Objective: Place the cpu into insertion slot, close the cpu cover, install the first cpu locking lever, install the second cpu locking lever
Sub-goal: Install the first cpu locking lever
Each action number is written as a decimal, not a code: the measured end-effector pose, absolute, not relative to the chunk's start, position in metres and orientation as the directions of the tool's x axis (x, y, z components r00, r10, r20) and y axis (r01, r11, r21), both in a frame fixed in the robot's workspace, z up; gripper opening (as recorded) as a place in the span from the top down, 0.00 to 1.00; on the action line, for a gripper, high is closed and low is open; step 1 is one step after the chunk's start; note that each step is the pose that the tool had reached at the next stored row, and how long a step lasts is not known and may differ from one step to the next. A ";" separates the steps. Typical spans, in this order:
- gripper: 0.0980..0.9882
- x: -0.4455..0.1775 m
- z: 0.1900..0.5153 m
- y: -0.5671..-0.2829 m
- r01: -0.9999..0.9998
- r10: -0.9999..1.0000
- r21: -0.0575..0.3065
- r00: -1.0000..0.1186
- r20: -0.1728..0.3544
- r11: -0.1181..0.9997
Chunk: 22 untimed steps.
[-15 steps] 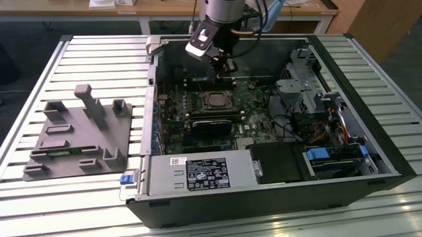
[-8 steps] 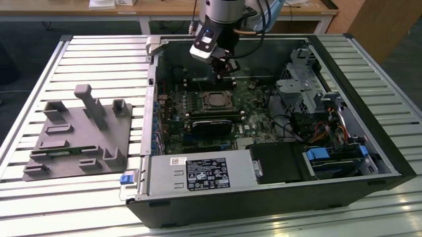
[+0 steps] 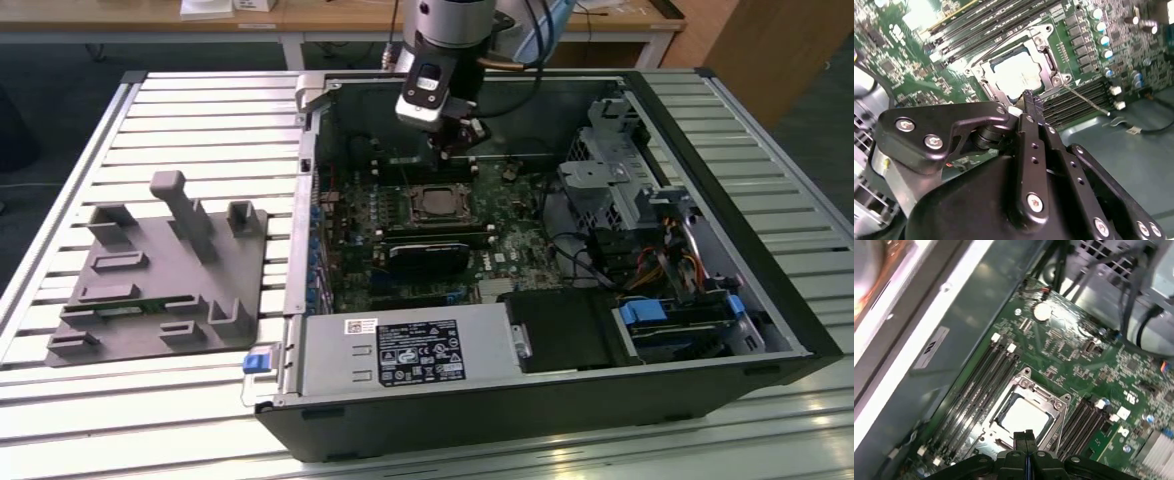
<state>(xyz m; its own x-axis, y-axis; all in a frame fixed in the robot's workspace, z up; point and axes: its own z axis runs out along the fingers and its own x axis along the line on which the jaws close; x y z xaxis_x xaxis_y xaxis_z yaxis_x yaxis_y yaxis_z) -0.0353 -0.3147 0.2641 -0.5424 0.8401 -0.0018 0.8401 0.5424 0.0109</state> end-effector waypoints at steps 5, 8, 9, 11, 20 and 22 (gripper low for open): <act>0.99 -0.035 0.264 -0.315 0.790 0.790 0.011 -0.612 -0.002 0.612; 0.99 -0.035 0.263 -0.315 0.755 0.755 0.011 -0.655 -0.002 0.655; 0.99 -0.035 0.263 -0.315 0.744 0.744 0.011 -0.669 -0.002 0.669; 0.99 -0.035 0.263 -0.315 0.719 0.719 0.011 -0.695 -0.002 0.695; 0.99 -0.035 0.261 -0.315 0.596 0.596 0.011 -0.803 -0.002 0.803; 0.99 -0.035 0.261 -0.315 0.566 0.566 0.011 -0.825 -0.002 0.824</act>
